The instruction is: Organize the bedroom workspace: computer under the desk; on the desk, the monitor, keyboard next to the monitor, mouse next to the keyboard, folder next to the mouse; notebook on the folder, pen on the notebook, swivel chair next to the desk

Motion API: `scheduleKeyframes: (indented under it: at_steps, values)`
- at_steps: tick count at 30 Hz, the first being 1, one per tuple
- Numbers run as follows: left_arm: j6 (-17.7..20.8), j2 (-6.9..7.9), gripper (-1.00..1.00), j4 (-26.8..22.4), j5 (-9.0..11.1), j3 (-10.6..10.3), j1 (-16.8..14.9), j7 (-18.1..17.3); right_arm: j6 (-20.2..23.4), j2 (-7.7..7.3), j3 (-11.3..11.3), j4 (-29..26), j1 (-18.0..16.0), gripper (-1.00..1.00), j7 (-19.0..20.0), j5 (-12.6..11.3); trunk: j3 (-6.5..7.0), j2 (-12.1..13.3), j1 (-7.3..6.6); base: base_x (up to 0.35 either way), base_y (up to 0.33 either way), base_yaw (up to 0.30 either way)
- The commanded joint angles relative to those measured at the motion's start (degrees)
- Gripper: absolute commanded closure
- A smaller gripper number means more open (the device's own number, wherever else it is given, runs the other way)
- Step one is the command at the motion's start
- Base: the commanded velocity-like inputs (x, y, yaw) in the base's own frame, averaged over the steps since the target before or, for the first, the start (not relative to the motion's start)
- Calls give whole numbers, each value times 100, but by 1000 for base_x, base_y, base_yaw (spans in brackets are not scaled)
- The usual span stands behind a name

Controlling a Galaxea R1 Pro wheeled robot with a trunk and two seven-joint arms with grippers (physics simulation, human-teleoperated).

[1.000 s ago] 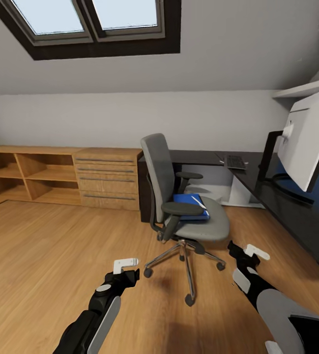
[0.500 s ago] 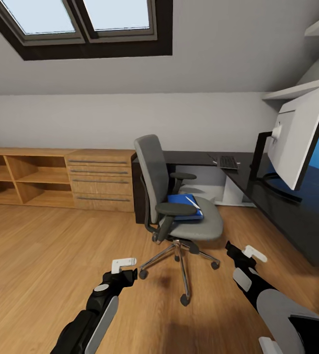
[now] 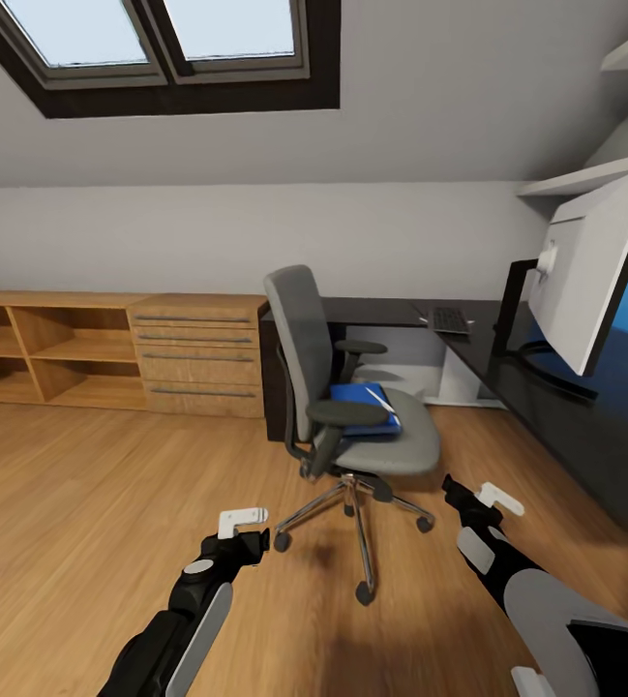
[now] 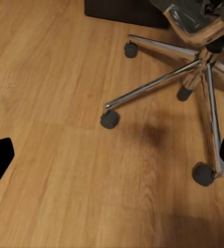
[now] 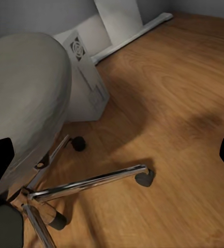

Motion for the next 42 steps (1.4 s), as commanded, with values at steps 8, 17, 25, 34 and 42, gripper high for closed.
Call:
scheduleKeyframes:
  at_steps: [8,17,25,34,42]
  values:
    - [15,18,-100,-7,59,-8,-3,40,-12,-1,-27,0,-4,-100,-1,0,-6,-2,0,216,36,0]
    - [-18,268,-100,-50,88,-22,-9,47,-28,-22,-33,-2,-4,-100,-11,-13,-6,-2,0,172,2,0]
    - [-777,419,-100,-727,86,-32,794,44,184,-111,-44,-20,-4,-100,-14,-45,-6,-2,0,41,0,0]
    - [-823,442,-100,-790,74,-33,860,45,542,-246,-48,-57,-5,-100,-7,-259,-6,-2,0,207,0,0]
    - [-828,447,-100,-795,72,-33,866,45,590,-282,-46,-61,-4,-100,-7,-341,-6,-2,0,198,0,0]
